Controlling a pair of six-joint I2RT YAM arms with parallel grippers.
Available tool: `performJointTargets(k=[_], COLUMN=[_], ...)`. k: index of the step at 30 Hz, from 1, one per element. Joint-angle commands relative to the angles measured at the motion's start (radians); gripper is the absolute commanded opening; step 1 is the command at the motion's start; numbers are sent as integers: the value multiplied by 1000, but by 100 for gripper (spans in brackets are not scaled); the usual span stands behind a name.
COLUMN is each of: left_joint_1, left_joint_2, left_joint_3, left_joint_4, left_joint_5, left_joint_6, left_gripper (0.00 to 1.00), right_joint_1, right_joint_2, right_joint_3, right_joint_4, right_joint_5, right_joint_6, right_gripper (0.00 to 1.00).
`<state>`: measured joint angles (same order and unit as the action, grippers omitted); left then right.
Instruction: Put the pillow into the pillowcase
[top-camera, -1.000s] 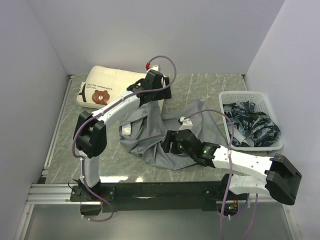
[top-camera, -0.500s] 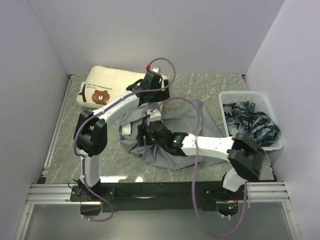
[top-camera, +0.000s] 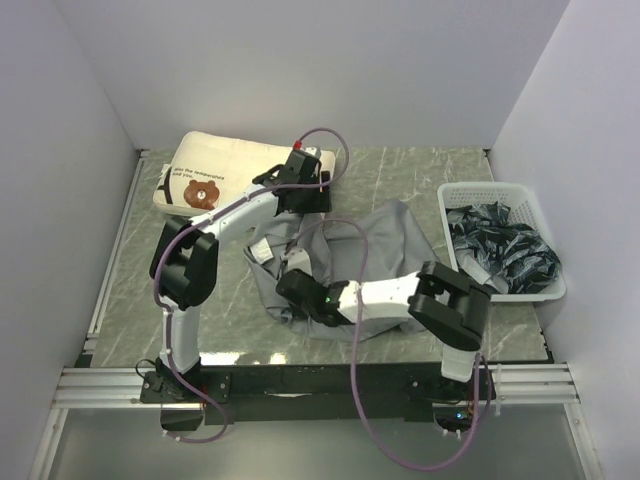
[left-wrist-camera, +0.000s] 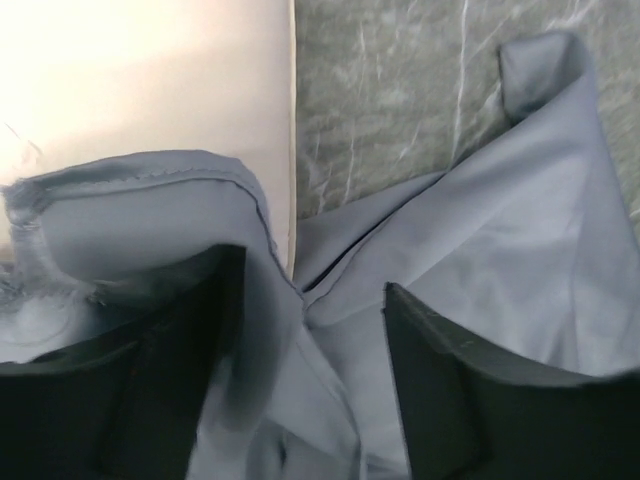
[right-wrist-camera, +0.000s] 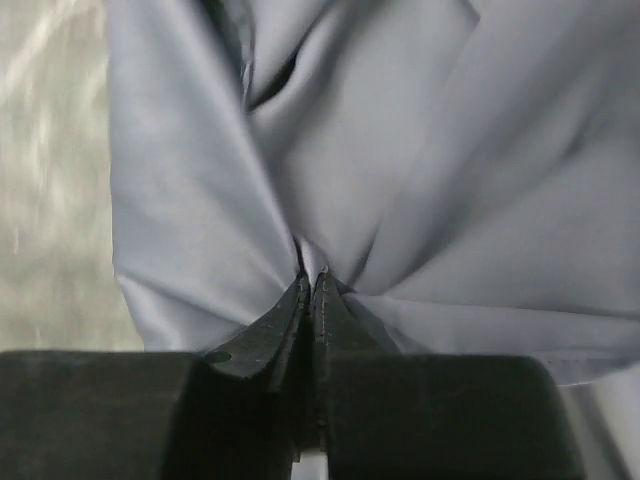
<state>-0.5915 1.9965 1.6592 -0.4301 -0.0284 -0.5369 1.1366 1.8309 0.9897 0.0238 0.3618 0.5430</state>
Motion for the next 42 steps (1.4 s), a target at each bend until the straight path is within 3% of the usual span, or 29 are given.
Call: performJointTargets(k=[1, 11, 20, 31, 38, 42], left_joint_1=[-13, -119, -136, -38, -22, -24], left_joint_2=[-13, 36, -1, -103, -128, -139], left_joint_3=[-44, -75, -55, -50, -62, -105], left_joint_4=[48, 126, 117, 70, -27, 4], left_joint_5=[64, 94, 71, 419, 247, 284], left_joint_6=[-1, -20, 14, 103, 132, 129], left_gripper=[67, 66, 99, 99, 99, 99], right_joint_1=[69, 230, 238, 204, 177, 175], right_joint_2=[-142, -384, -417, -447, -532, -613], right_joint_3=[-119, -391, -477, -531, -546, -527], right_joint_4=[-81, -140, -35, 53, 24, -47], right_joint_5=[55, 8, -44, -119, -133, -95], right_joint_6=[109, 383, 433, 428, 433, 440], right_gripper=[3, 1, 3, 4, 5, 11])
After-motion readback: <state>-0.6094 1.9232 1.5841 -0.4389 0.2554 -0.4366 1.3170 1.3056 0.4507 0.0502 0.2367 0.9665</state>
